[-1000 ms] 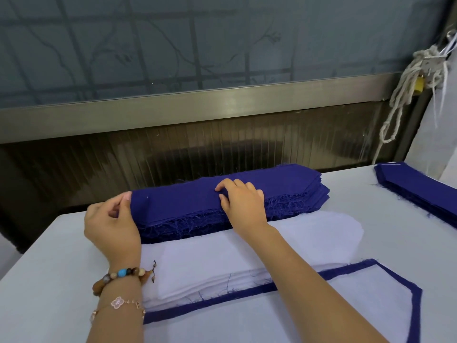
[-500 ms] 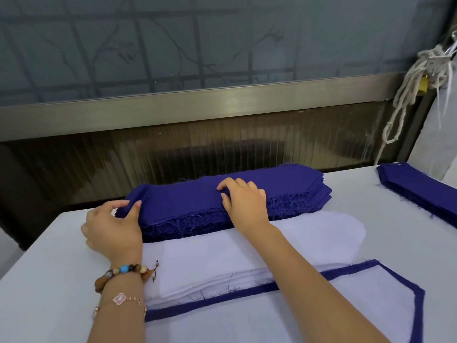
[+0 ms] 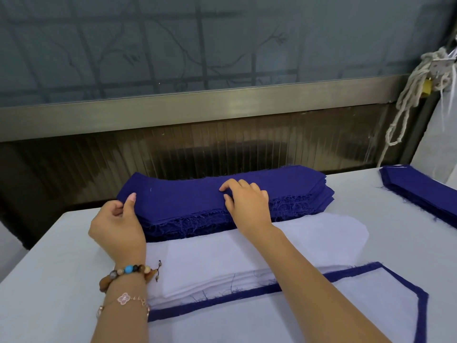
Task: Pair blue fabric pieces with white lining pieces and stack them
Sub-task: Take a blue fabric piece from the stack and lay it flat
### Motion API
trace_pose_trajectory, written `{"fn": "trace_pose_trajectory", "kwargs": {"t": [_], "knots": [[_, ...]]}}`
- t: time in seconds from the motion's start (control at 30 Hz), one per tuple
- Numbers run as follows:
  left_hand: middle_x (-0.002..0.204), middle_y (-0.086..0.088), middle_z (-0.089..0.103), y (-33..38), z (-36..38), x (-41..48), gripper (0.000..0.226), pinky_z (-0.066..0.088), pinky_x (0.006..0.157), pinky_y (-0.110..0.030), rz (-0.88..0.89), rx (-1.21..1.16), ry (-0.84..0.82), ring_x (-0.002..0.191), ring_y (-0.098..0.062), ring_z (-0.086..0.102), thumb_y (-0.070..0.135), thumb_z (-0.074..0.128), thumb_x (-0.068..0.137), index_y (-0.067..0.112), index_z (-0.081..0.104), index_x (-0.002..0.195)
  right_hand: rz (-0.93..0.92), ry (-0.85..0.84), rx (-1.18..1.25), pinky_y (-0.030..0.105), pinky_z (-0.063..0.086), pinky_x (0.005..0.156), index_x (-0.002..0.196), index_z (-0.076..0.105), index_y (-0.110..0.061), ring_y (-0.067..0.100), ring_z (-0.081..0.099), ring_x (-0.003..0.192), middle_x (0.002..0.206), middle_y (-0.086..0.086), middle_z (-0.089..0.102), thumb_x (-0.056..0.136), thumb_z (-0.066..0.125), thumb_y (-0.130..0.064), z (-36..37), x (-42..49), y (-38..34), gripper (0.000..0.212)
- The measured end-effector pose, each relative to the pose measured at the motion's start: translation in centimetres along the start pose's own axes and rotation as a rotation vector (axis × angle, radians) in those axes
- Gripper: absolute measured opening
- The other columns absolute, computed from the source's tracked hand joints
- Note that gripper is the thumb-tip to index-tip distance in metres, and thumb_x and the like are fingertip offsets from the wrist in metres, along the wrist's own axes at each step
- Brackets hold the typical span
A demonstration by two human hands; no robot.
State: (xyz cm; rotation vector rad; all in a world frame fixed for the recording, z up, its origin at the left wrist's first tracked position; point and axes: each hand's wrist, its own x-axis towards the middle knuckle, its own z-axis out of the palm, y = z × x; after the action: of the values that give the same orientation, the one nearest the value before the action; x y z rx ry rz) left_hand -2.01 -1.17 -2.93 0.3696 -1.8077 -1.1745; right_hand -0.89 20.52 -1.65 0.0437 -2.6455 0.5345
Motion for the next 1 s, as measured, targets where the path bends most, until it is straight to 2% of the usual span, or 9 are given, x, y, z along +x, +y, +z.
{"fn": "trace_pose_trajectory", "kwargs": {"t": [0.1,0.17,0.27,0.37,0.5,0.63,0.73,0.83,1.0], "knots": [[0.066,-0.014,0.053,-0.3,0.0,0.1,0.036,0.030,0.056,-0.014,0.052,0.006,-0.020,0.055,-0.016,0.039,0.024,0.059,0.096,-0.004,0.063,0.075,-0.004,0.007,0.002,0.032,0.032,0.083,0.127,0.049,-0.029,0.020,0.050,0.108,0.119,-0.004,0.058,0.102,0.041,-0.031,0.1,0.0,0.0,0.026],[0.081,-0.016,0.058,-0.1,-0.1,0.1,0.031,0.034,0.061,-0.006,0.085,0.006,-0.006,0.069,-0.012,0.045,0.022,0.057,0.097,-0.006,0.070,0.092,-0.005,0.010,0.007,0.032,0.034,0.085,0.127,0.049,-0.030,0.020,0.050,0.108,0.119,-0.004,0.058,0.102,0.041,-0.031,0.2,0.0,0.1,0.026],[0.084,0.013,0.045,0.4,-0.1,0.2,0.030,0.037,0.069,-0.002,0.146,-0.057,0.000,0.074,-0.001,0.043,0.019,0.057,0.096,0.002,0.066,0.119,-0.007,0.011,0.014,0.032,0.033,0.085,0.127,0.049,-0.030,0.019,0.049,0.109,0.120,-0.004,0.058,0.102,0.041,-0.031,0.2,0.0,0.2,0.026],[0.089,0.016,0.045,0.4,-0.1,0.3,0.031,0.040,0.071,-0.008,0.164,-0.140,-0.011,0.080,0.002,0.045,0.023,0.056,0.097,0.003,0.066,0.118,0.001,0.016,0.031,0.032,0.035,0.086,0.130,0.046,-0.030,0.019,0.050,0.109,0.120,-0.004,0.059,0.101,0.043,-0.031,0.1,0.1,0.1,0.029],[0.085,0.008,0.063,0.0,0.1,0.5,0.028,0.046,0.066,-0.007,-0.177,-0.503,-0.149,0.075,0.005,0.057,0.028,0.048,0.102,0.006,0.065,0.107,0.030,0.013,0.020,0.035,0.042,0.083,0.154,0.004,-0.029,0.018,0.055,0.095,0.098,-0.002,0.063,0.098,0.050,-0.032,-0.2,0.3,-0.1,0.073],[0.102,0.008,0.069,0.3,0.0,0.5,0.022,0.056,0.086,-0.023,-0.456,-0.856,-0.324,0.098,-0.006,0.065,0.021,0.041,0.104,0.025,0.062,0.107,0.033,-0.016,-0.003,0.031,0.042,0.059,0.151,-0.017,-0.030,0.016,0.056,0.071,0.079,0.001,0.063,0.096,0.055,-0.033,-0.7,0.5,0.2,0.090],[0.102,0.007,0.071,0.3,-0.2,0.6,0.023,0.057,0.087,-0.027,-0.491,-0.891,-0.364,0.099,-0.009,0.066,0.021,0.040,0.104,0.025,0.062,0.108,0.011,-0.090,0.072,0.031,0.049,0.057,0.152,0.002,-0.033,0.017,0.061,0.070,0.081,0.000,0.066,0.092,0.061,-0.030,-1.6,1.3,0.7,0.084],[0.095,0.010,0.074,0.3,-0.2,0.6,0.023,0.058,0.082,-0.024,-0.513,-0.908,-0.373,0.092,-0.006,0.069,0.020,0.039,0.104,0.024,0.061,0.107,0.006,-0.191,0.172,0.036,0.055,0.071,0.137,0.034,-0.026,0.019,0.063,0.077,0.084,-0.001,0.065,0.089,0.066,-0.024,-3.0,2.4,2.0,0.058],[0.091,0.010,0.074,0.2,-0.2,0.6,0.022,0.059,0.077,-0.022,-0.571,-0.879,-0.358,0.087,-0.006,0.068,0.020,0.041,0.104,0.023,0.063,0.104,0.126,-0.251,0.144,0.039,0.056,0.078,0.121,0.053,-0.017,0.023,0.063,0.087,0.097,0.004,0.063,0.090,0.064,-0.022,-5.2,3.4,6.2,0.034]]}}
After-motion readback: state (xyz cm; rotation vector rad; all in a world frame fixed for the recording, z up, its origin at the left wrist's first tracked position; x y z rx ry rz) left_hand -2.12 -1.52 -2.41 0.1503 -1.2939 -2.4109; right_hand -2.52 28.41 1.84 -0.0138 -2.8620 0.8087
